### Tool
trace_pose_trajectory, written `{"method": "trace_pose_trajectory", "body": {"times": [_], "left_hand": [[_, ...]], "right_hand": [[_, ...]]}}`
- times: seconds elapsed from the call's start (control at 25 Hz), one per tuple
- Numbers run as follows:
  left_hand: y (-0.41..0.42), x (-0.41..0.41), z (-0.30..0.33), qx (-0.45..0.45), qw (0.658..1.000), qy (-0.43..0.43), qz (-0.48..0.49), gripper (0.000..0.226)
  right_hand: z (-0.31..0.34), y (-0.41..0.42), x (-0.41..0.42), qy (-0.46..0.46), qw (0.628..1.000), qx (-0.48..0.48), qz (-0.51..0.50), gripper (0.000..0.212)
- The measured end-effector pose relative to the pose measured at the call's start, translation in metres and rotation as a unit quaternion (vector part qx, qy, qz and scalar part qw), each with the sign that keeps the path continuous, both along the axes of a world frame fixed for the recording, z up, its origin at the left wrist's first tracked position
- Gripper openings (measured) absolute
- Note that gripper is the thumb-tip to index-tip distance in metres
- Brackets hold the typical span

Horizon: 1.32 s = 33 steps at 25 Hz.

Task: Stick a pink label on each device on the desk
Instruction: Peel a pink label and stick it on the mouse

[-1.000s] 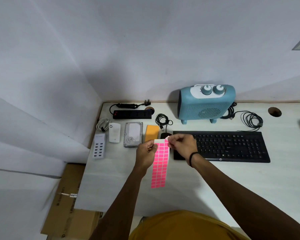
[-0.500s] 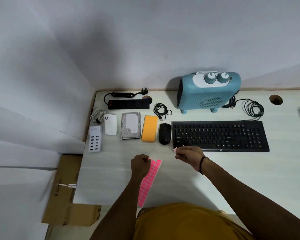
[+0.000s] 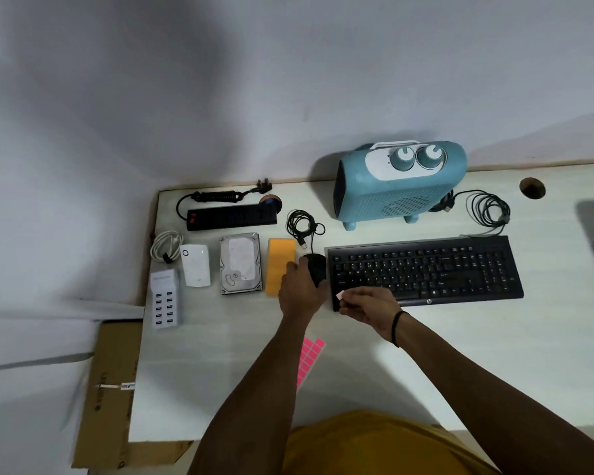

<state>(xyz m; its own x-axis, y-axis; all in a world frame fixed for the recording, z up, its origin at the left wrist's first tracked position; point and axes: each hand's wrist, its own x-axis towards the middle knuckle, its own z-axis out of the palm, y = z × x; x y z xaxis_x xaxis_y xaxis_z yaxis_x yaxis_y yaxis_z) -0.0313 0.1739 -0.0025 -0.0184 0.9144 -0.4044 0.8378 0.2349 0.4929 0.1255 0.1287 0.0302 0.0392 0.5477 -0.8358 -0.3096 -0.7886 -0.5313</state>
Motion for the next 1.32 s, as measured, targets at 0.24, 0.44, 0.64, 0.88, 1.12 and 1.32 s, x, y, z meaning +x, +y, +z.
{"method": "trace_pose_trajectory", "body": {"times": [0.24,0.44,0.64,0.88,1.12,1.32], "left_hand": [[0.020,0.017,-0.020,-0.054,0.998,0.023,0.007,0.087],[0.025,0.018,-0.013,-0.045,0.998,0.008,0.032,0.094],[0.028,0.005,0.032,-0.099,0.896,-0.340,0.270,0.046],[0.015,-0.014,0.111,-0.187,0.606,-0.724,0.272,0.051],[-0.005,-0.012,0.151,-0.143,0.631,-0.733,0.210,0.048],[-0.016,-0.010,0.167,-0.113,0.637,-0.741,0.180,0.047]], "right_hand": [[0.002,0.011,0.021,0.001,1.000,0.002,-0.031,0.014],[0.015,0.017,0.022,0.013,0.999,0.011,-0.030,0.011],[0.059,0.034,0.018,0.001,0.993,0.109,-0.051,0.015],[0.133,0.054,0.012,-0.066,0.960,0.273,0.019,0.012],[0.169,0.041,0.005,-0.262,0.885,0.346,0.169,0.014],[0.189,0.031,-0.009,-0.315,0.846,0.383,0.197,0.010]]}}
